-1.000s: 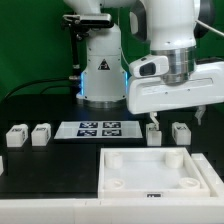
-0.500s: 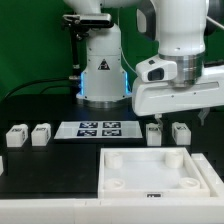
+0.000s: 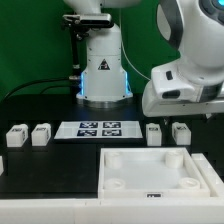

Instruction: Assemble one leg

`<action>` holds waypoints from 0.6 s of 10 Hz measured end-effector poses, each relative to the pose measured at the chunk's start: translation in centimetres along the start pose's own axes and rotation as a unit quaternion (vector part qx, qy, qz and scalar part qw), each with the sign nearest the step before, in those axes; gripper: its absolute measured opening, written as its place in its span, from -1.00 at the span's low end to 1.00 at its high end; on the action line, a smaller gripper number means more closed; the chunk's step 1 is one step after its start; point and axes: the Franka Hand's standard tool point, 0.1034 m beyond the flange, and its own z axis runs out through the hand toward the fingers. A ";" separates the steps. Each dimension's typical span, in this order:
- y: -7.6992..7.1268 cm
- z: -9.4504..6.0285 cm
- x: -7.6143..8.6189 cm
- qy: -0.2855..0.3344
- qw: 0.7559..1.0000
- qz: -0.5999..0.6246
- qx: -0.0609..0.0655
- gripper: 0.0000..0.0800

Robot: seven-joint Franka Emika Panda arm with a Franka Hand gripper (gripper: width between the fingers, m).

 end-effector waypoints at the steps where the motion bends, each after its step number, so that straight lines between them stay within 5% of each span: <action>1: 0.0 0.3 0.4 -0.024 1.000 0.000 0.001 0.62; 2: 0.3 1.0 0.3 -0.063 0.998 -0.004 0.000 0.62; 6: 0.8 2.9 1.2 -0.058 0.998 0.000 0.003 0.62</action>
Offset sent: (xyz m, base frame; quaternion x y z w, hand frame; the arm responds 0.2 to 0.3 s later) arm -0.0062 -0.0098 -0.0216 -0.0021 0.0208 -0.0068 0.9998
